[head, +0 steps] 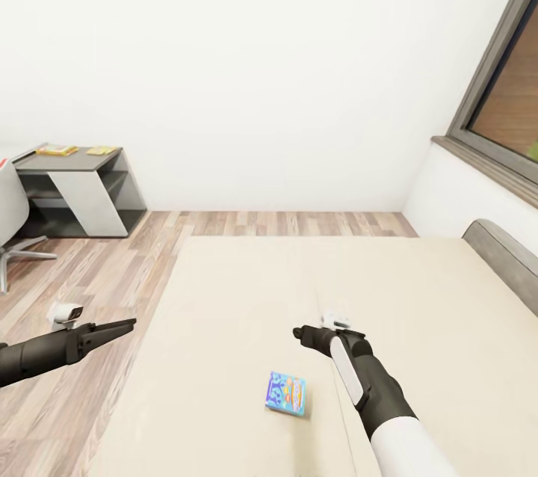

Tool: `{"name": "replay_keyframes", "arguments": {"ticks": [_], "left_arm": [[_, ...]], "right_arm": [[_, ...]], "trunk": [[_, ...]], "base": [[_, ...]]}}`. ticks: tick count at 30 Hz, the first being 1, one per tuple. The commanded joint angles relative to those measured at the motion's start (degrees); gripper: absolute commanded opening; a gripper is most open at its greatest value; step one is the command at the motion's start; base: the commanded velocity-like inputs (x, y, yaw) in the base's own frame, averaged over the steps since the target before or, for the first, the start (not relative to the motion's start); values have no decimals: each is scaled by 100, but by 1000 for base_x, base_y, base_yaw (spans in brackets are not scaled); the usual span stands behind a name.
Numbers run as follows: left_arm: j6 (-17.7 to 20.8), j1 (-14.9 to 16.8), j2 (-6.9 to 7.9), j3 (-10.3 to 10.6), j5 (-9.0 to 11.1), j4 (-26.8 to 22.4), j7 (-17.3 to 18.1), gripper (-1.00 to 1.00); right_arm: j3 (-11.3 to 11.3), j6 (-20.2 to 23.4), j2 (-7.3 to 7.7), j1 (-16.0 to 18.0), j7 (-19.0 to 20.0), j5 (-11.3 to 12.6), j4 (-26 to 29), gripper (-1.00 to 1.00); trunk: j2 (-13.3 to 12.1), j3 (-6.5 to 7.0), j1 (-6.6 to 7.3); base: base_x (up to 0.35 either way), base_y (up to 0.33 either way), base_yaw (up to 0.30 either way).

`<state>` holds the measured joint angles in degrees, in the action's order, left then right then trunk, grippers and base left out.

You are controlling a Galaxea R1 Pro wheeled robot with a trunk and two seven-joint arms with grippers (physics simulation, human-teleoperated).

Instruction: Put all the toys in the child's room - the three board games (two on the bed and one on the table), the two jigsaw puzzles on the table, and the tennis ball on the table - inside the toy box on the table in the child's room.

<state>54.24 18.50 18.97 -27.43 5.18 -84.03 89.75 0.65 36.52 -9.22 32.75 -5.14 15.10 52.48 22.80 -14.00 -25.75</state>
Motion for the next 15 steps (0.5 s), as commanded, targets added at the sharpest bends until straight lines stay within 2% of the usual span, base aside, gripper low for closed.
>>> {"name": "replay_keyframes", "arguments": {"ticks": [1, 5, 15], "left_arm": [[61, 4, 1, -2, -6, -1, 25, 100], [60, 4, 1, -4, -7, 0, 25, 100], [56, 4, 1, -12, -8, 0, 25, 100]], "right_arm": [[8, 22, 0, 4, -4, 57, 8, 100], [6, 22, 6, 4, 175, 55, 8, 100], [5, 22, 8, 11, 238, 60, 8, 100]], "trunk": [[12, -21, -3], [12, -59, -3], [12, -153, -3]], "base": [[0, 0, 0], [0, 0, 0], [0, 0, 0]]}}
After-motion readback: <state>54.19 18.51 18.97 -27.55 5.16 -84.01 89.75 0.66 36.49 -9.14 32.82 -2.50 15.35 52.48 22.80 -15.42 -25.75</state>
